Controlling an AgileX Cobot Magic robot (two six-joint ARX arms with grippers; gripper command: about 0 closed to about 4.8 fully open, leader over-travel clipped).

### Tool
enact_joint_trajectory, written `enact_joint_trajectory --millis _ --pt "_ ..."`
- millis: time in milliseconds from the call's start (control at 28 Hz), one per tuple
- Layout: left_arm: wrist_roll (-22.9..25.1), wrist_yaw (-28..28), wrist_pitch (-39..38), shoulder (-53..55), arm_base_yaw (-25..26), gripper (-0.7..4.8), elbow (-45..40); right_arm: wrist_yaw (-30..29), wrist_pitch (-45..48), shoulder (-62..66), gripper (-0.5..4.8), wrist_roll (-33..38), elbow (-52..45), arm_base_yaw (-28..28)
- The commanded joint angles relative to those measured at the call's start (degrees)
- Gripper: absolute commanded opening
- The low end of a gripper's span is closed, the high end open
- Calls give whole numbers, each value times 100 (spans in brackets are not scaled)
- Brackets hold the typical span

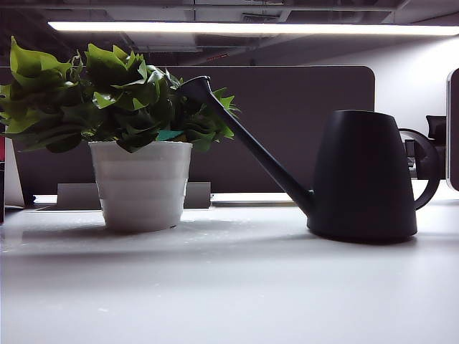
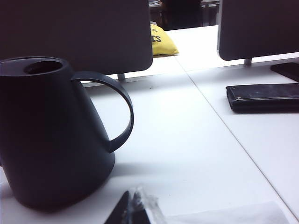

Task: Pick up the watering can from the table, water the potted plant, and put the can back.

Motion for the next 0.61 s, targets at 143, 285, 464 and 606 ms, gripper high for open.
enact_joint_trajectory --millis 143,285,464,606 --pt "-17 -151 46 7 -7 -5 7 13 59 -4 -5 22 35 0" --pt "-59 -151 44 7 -7 -5 13 2 46 -4 -5 22 55 4" --pt "-699 85 46 7 -11 -5 160 -92 13 -2 231 -33 520 7" --pt "-793 638 35 9 -11 -5 476 -118 11 109 383 -529 1108 7"
